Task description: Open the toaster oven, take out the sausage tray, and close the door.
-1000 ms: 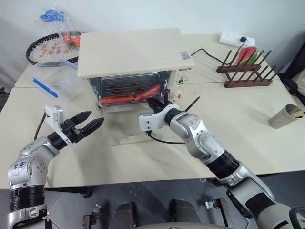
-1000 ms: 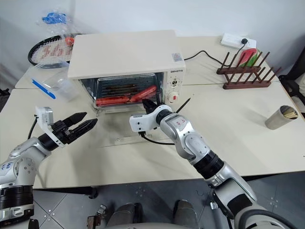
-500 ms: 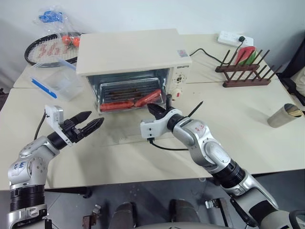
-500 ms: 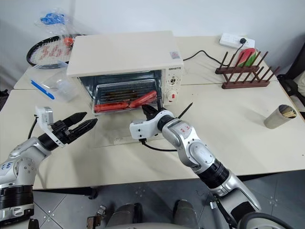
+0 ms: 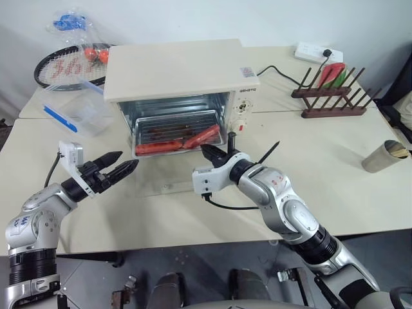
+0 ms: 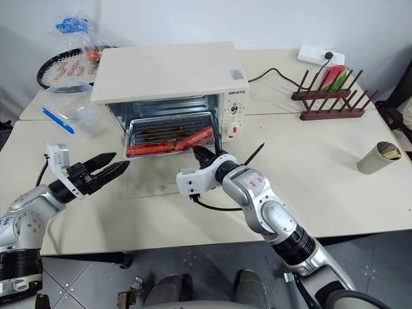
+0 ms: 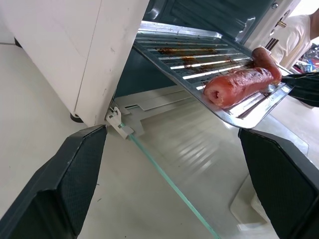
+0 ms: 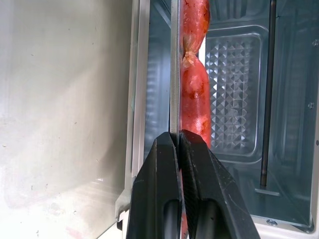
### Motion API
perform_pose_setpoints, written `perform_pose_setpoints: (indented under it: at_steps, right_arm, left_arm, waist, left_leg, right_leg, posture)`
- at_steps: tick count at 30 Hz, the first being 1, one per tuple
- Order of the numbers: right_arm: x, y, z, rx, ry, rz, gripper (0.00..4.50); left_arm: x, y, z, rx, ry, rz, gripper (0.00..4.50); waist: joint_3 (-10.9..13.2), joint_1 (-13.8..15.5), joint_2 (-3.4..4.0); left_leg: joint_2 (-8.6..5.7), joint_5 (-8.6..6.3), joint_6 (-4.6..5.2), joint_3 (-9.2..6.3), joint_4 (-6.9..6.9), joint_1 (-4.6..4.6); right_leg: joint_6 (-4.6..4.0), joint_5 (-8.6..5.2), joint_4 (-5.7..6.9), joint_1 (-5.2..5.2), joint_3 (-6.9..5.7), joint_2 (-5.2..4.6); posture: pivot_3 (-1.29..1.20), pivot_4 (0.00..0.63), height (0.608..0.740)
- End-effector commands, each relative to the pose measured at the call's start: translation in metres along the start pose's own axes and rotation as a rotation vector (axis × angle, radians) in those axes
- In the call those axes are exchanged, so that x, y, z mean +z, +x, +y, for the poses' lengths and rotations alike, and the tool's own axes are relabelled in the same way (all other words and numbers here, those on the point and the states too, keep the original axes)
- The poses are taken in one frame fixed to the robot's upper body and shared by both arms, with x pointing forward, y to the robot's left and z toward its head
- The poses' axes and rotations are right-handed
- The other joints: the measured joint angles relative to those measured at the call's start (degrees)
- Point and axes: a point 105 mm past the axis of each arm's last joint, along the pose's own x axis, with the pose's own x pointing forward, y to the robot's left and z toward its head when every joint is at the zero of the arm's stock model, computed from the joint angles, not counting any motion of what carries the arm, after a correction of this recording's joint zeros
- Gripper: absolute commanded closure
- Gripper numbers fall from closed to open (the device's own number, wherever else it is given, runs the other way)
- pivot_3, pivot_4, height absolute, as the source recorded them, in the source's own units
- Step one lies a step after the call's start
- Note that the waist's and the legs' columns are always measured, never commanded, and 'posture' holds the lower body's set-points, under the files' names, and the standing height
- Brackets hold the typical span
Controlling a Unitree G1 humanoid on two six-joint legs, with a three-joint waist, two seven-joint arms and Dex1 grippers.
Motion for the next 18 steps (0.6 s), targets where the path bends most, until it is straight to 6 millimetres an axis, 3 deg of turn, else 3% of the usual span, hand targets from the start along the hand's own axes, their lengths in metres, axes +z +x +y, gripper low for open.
perform_pose_setpoints:
  at_steps: [1, 18]
  right_arm:
    - [0.013, -0.014, -0.028, -0.130, -0.052, -0.044, 4.50]
    - [0.004, -0.028, -0.013, -0.118, -0.110, -0.049, 4.50]
  left_arm:
    - [0.019, -0.001, 0.001, -0.011, 0.017, -0.051, 0.02]
    - [0.019, 0.004, 0.000, -0.038, 0.009, -0.032, 0.02]
  waist:
    - [0.0, 0.1, 0.00]
    - [0.0, 1.3, -0.01]
  left_leg:
    - [0.00, 0.00, 0.00, 0.00, 0.00, 0.00]
    - [-0.01, 0.00, 0.00, 0.04, 0.10, 0.00]
  right_leg:
    - [0.00, 0.00, 0.00, 0.00, 0.00, 0.00]
    - [0.00, 0.00, 0.00, 0.04, 0.01, 0.00]
  posture:
    - [0.00, 0.150, 0.740]
    - [0.00, 0.150, 0.740]
